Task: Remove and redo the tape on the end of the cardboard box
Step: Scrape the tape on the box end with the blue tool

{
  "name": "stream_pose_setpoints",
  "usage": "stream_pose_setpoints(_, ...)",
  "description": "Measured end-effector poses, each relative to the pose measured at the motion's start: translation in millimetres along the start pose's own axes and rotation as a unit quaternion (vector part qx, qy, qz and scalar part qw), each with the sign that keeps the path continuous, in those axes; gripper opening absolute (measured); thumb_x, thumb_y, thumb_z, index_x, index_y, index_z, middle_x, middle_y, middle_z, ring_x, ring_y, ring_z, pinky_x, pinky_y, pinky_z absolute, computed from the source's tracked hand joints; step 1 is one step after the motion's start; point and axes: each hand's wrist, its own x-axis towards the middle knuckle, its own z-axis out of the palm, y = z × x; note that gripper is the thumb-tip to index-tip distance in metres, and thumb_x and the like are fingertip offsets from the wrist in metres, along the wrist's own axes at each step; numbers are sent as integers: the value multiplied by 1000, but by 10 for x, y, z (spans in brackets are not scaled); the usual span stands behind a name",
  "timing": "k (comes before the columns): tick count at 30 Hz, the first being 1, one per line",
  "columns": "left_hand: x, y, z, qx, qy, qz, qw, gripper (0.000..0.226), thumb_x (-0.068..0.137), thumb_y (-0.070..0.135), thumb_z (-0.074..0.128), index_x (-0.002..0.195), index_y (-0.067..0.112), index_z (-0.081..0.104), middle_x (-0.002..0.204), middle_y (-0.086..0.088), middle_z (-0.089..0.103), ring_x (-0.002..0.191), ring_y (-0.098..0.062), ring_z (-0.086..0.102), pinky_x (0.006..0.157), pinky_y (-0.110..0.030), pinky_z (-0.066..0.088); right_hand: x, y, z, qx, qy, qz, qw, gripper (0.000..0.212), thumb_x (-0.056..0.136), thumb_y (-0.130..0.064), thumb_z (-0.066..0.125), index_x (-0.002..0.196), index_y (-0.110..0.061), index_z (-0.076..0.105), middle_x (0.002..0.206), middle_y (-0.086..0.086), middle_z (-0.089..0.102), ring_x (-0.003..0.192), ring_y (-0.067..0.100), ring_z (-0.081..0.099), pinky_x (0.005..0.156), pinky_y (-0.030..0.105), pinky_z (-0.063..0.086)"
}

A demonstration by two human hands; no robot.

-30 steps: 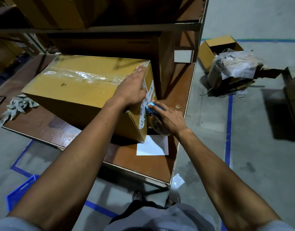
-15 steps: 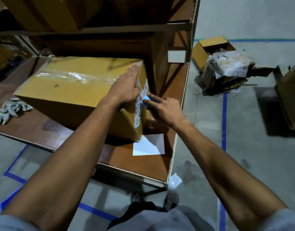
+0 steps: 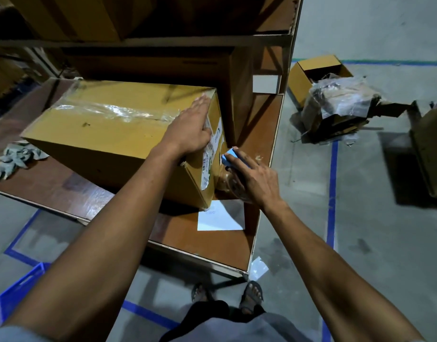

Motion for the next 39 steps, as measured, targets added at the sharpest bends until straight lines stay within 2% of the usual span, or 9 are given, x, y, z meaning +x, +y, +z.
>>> stream_pose_setpoints(9,-14,41,-20,-22,11,-3,1000,81,104,14,58,173,13,15,182,-7,12,167,-22,11,135,-45,15,-63,-74,35,40,6,27,999,59,105,-53,47,161,-42,32,166,1,44,97,35,73,66,33,55)
stream_pose_setpoints(15,-112,111,-138,-78,29,-11,997,62,110,9,45,170,13,31,175,-13,34,159,-30,36,129,-47,34,-159,-138,-3,39,-1,42,998,61,105,-50,49,162,-45,31,168,-3,39,106,35,72,69,34,56)
stream_pose_setpoints(19,-236,87,-182,-82,43,0,996,58,111,13,42,168,18,37,168,-14,45,153,-34,45,124,-49,41,-264,-273,-27,39,12,74,996,57,107,-47,49,161,-45,33,167,-6,41,97,31,74,66,33,55)
stream_pose_setpoints(21,-278,97,-199,-79,69,14,994,56,110,13,42,166,18,42,155,-18,60,135,-39,60,109,-45,53,-298,-325,-35,33,25,79,996,57,107,-47,51,161,-45,34,165,-6,43,92,30,74,63,32,54)
stream_pose_setpoints(23,-381,142,-215,-81,92,38,992,55,109,9,44,163,18,47,130,-20,73,105,-40,70,79,-35,52,-349,-390,-28,20,26,79,996,61,105,-45,55,161,-45,32,165,-6,43,91,29,74,59,28,49)
stream_pose_setpoints(27,-687,204,-231,-109,130,101,980,50,106,3,50,153,17,60,115,-16,77,61,-8,57,55,-22,46,-452,-627,-58,-10,48,104,993,67,102,-42,62,161,-45,30,165,-7,43,92,27,72,56,26,47)
stream_pose_setpoints(29,-850,210,-197,-129,148,139,971,46,104,-1,53,145,14,66,123,-13,76,77,-17,69,71,-21,53,-524,-785,-127,-6,68,124,990,61,103,-42,61,159,-45,37,161,-8,48,93,28,73,55,27,45)
stream_pose_setpoints(32,-1089,213,-70,-156,171,193,954,40,100,-5,52,132,7,72,128,-12,76,112,-25,73,101,-33,59,-645,-995,-213,58,98,174,978,49,107,-51,49,155,-45,46,158,-13,52,103,26,73,63,31,53)
stream_pose_setpoints(39,-1672,-186,559,-156,155,179,959,39,99,8,54,134,20,65,129,-1,69,114,-21,66,90,-43,61,-1057,-1366,-112,127,123,288,941,43,105,-53,49,148,-49,51,150,-18,59,118,23,69,80,37,57)
